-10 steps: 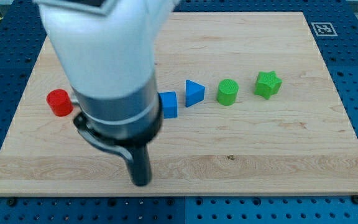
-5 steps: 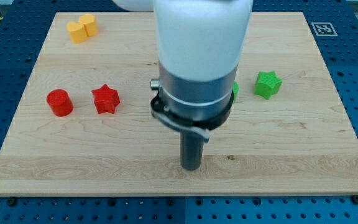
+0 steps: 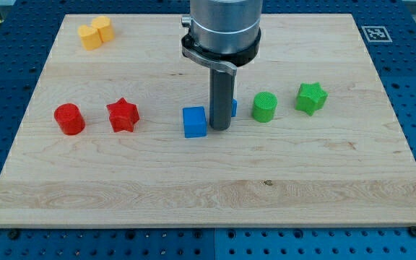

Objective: Move the blue cube to the right of the red star

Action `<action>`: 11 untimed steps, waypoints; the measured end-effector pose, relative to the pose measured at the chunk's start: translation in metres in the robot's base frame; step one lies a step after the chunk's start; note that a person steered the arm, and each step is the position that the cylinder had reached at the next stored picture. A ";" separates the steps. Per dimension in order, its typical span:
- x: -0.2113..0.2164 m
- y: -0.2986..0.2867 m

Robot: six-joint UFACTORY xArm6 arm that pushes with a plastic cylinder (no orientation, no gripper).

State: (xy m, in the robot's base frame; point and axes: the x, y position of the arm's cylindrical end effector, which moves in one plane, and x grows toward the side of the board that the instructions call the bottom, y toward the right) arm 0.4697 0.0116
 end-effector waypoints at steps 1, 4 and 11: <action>-0.006 -0.006; 0.020 -0.016; 0.013 -0.026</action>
State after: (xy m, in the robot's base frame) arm 0.4823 -0.0143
